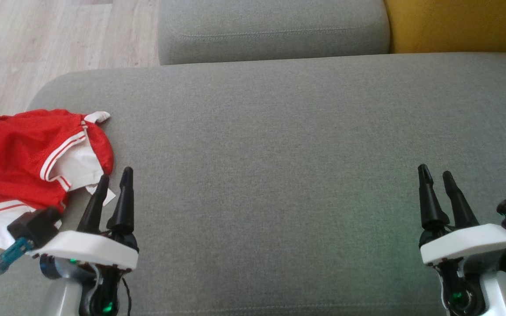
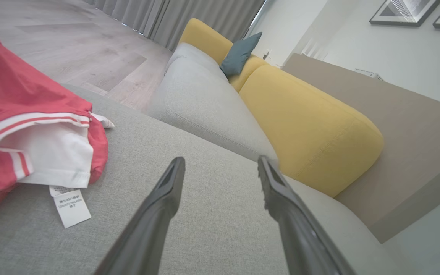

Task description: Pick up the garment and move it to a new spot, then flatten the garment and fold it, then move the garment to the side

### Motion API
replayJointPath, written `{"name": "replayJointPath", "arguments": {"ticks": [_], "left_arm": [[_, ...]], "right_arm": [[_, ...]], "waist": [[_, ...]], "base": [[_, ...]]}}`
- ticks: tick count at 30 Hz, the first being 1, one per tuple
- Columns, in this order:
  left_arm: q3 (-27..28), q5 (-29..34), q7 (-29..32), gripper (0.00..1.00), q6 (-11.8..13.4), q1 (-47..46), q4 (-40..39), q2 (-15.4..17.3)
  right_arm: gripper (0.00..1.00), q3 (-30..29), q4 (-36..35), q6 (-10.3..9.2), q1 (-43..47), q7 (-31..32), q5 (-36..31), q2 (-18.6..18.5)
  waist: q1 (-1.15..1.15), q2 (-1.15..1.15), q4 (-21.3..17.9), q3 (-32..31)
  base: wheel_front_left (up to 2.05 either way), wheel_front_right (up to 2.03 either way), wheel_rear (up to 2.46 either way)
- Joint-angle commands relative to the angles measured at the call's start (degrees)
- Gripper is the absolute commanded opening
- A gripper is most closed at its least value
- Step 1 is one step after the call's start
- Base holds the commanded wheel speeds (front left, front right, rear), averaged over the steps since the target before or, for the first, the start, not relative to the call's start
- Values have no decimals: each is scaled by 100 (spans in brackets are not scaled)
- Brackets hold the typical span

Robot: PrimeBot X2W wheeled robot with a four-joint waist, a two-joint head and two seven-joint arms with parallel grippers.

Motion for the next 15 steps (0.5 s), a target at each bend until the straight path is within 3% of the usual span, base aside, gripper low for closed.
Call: {"name": "replayJointPath", "arguments": {"ticks": [1,15], "left_arm": [[76,200,-81,100,-26,-390,-237,135],[-7,1245,-316,100,46,-407,-171,179]], "right_arm": [[100,103,-255,-3,-223,-84,-204,-50],[100,186,-368,-3,-192,-176,-1270,20]], "waist": [[0,0,-3,-1],[0,0,-35,-2]], "base": [[0,0,0],[0,0,0]]}}
